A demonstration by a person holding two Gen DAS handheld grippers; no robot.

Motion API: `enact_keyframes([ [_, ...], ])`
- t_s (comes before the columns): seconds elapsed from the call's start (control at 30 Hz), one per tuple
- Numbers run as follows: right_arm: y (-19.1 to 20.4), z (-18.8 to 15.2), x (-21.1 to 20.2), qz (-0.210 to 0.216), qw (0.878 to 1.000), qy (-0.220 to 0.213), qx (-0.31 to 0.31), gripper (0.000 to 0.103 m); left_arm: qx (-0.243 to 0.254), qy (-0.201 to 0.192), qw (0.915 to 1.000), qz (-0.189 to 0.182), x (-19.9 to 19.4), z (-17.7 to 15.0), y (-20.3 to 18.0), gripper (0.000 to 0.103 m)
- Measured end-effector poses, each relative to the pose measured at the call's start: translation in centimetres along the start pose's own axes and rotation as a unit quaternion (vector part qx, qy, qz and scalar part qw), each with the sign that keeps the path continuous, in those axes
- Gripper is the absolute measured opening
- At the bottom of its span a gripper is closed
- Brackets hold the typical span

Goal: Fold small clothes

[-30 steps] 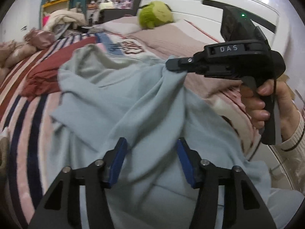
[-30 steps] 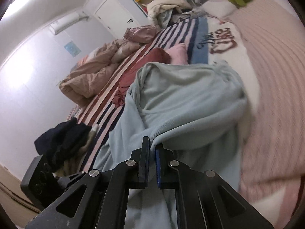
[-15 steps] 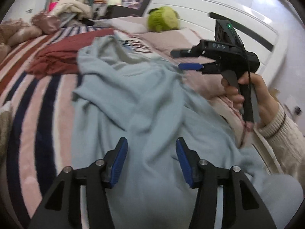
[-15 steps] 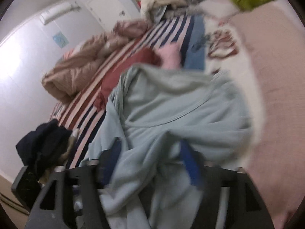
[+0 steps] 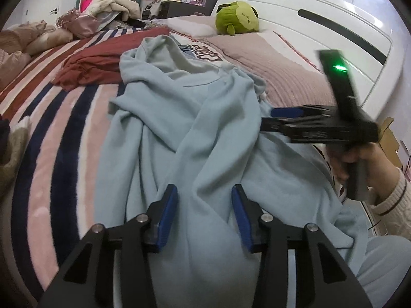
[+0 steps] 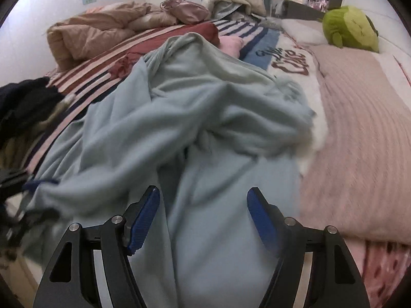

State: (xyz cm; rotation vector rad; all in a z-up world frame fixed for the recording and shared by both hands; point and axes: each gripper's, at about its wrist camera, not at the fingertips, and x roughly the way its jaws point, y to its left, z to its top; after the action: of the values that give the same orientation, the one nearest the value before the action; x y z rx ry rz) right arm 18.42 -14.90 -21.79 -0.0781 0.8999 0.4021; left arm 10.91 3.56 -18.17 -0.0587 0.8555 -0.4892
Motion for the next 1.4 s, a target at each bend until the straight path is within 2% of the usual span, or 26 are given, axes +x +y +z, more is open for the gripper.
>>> enact_keyframes([
  [0.07,0.4,0.7,1.7,-0.031,0.999,0.015,-0.007,0.047,0.001,0.001,1.0,0.003,-0.3,-0.3,0.0,0.04],
  [0.13,0.2,0.8,2.3,-0.057,0.998,0.013,-0.018,0.014,-0.001,0.002,1.0,0.002,-0.3,-0.4,0.4,0.04],
  [0.17,0.1,0.8,2.0,-0.058,0.998,0.009,-0.017,0.005,-0.002,0.002,1.0,0.001,-0.4,-0.5,0.5,0.04],
  [0.23,-0.6,0.5,0.8,-0.062,0.998,0.0,-0.006,0.002,-0.006,0.002,1.0,-0.007,-0.4,-0.6,0.9,0.04],
  [0.37,-1.3,-0.3,-2.1,-0.108,0.993,-0.021,-0.035,0.0,-0.002,-0.001,0.9999,-0.011,-0.3,-0.3,0.8,0.04],
  [0.43,-2.4,-0.7,-3.8,-0.164,0.985,-0.036,-0.039,0.0,0.001,-0.004,0.9999,-0.015,-0.3,-0.2,0.7,0.04],
  [0.5,-3.9,-0.7,-5.1,-0.176,0.983,-0.036,-0.027,0.0,0.006,-0.006,0.9998,-0.017,-0.3,-0.2,0.5,0.04],
  [0.53,-4.5,-0.8,-5.5,-0.163,0.986,-0.033,-0.018,0.0,0.008,-0.005,0.9999,-0.013,-0.2,-0.2,0.5,0.041],
  [0.6,-5.4,-1.1,-6.4,-0.094,0.995,-0.025,-0.004,0.0,0.004,-0.006,1.0,-0.006,0.0,-0.1,0.8,0.042],
  [0.63,-5.5,-1.3,-6.6,-0.077,0.997,-0.023,-0.001,0.001,-0.003,-0.009,0.9999,-0.007,0.0,-0.1,1.0,0.042],
  [0.67,-5.2,-1.4,-6.5,-0.067,0.998,-0.02,0.001,0.005,-0.011,-0.013,0.9998,-0.008,-0.1,0.1,1.2,0.042],
  [0.73,-4.5,-1.7,-5.8,-0.053,0.998,-0.013,0.003,0.037,-0.02,-0.019,0.9996,-0.009,-0.3,0.3,1.5,0.043],
  [0.77,-4.1,-1.7,-5.3,-0.049,0.999,-0.013,0.004,0.041,-0.02,-0.021,0.9996,-0.007,-0.5,0.4,1.6,0.044],
  [0.83,-3.2,-1.4,-3.7,-0.037,0.999,-0.006,0.005,0.043,-0.014,-0.022,0.9997,0.001,-0.9,0.3,1.6,0.053],
  [0.9,-2.8,-1.3,-2.0,-0.015,1.0,0.015,0.016,0.048,-0.006,-0.018,0.9998,0.006,-1.2,0.1,1.7,0.057],
  [0.97,-2.4,-1.5,-0.8,-0.022,0.999,0.03,0.017,0.049,0.0,-0.01,0.9999,0.014,-1.0,-0.4,1.9,0.059],
  [1.03,-2.3,-2.2,-1.2,-0.037,0.999,0.022,0.01,0.052,0.0,-0.006,0.9999,0.009,-0.9,-1.0,2.4,0.059],
  [1.13,-3.5,-4.0,-2.7,-0.033,0.999,0.016,0.03,0.056,0.009,-0.009,0.9993,-0.035,-1.2,-1.8,2.2,0.059],
  [1.2,-4.5,-5.4,-3.7,-0.033,0.998,0.023,0.043,0.062,0.02,-0.007,0.999,-0.038,-1.0,-2.1,1.8,0.059],
  [1.27,-5.1,-6.5,-4.3,-0.024,0.998,0.033,0.048,0.062,0.031,-0.002,0.9994,-0.018,-0.6,-2.2,1.5,0.051],
  [1.33,-5.0,-7.4,-5.0,-0.009,0.999,0.029,0.044,0.062,0.03,-0.004,0.9995,0.007,-0.6,-2.2,1.5,0.019],
  [1.37,-4.7,-7.6,-5.1,-0.006,0.999,0.027,0.038,0.062,0.026,-0.007,0.9996,0.008,-0.8,-2.1,1.7,0.01],
  [1.4,-4.3,-8.0,-5.2,-0.013,0.999,0.027,0.03,0.062,0.017,-0.016,0.9997,0.0,-1.3,-1.8,1.9,0.008],
])
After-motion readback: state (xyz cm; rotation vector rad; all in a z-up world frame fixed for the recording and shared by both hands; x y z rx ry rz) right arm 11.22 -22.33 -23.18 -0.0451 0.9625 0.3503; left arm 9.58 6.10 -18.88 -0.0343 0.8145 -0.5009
